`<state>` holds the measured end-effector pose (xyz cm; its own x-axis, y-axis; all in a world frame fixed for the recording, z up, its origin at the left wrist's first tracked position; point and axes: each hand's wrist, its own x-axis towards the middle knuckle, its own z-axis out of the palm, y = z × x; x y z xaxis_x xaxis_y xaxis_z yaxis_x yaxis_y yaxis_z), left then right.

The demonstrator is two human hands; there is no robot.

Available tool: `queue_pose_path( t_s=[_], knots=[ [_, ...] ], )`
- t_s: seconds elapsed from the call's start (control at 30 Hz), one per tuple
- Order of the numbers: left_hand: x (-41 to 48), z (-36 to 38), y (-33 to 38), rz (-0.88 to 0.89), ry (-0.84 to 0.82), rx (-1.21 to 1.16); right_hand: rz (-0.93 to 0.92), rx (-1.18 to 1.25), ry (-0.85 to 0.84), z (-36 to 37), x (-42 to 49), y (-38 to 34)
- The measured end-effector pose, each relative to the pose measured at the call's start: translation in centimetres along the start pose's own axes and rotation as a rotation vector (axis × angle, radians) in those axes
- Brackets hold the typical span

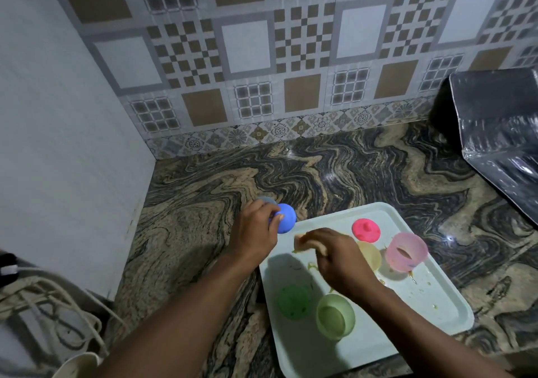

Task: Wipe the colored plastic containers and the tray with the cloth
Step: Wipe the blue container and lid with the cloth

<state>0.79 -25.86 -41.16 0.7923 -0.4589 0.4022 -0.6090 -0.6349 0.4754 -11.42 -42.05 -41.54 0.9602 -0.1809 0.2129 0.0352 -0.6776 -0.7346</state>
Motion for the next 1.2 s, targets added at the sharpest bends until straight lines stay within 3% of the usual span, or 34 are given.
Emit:
queue_pose_path(
  t_s=[0.13, 0.23, 0.3, 0.37, 0.47, 0.7, 0.83, 1.03, 1.2],
  knots=[
    [1.0, 0.0, 1.2, -0.044, 0.031, -0.066, 0.508, 0.777, 0.157, -1.4, 2.0, -0.8],
    [1.1, 0.5, 2.8, -0.026, 0.051, -0.084, 0.683, 1.143, 0.054, -1.2, 3.7, -2.0],
    [1.2, 0.7, 3.6, -0.032, 0.087, -0.088, 0.721, 1.312, 0.103, -0.6, 4.5, -2.3],
    [1.3, 0.8, 3.9, -0.041, 0.105, -0.096, 0.711, 1.211, 0.186, 0.0, 4.6, -2.2],
    [1.1, 0.8, 3.6, -0.029, 0.086, -0.117, 0.607, 0.929, 0.134, -0.1, 4.3, -2.2],
    [1.0, 0.4, 4.0, -0.011, 0.076, -0.146, 0.511, 0.848, 0.162, -1.0, 4.4, -1.7],
    [1.7, -0.5, 4.4, -0.069, 0.052, -0.238, 0.49, 0.763, 0.077, -2.3, 4.5, -1.5],
    [5.1, -2.0, 3.9, -0.321, -0.361, -0.426, 0.407, 0.804, -0.079, -5.0, 5.1, -2.5],
    [6.3, -2.7, 5.9, -0.458, -0.468, -0.474, 0.395, 1.022, -0.179, -6.0, 5.1, -2.0]
  ],
)
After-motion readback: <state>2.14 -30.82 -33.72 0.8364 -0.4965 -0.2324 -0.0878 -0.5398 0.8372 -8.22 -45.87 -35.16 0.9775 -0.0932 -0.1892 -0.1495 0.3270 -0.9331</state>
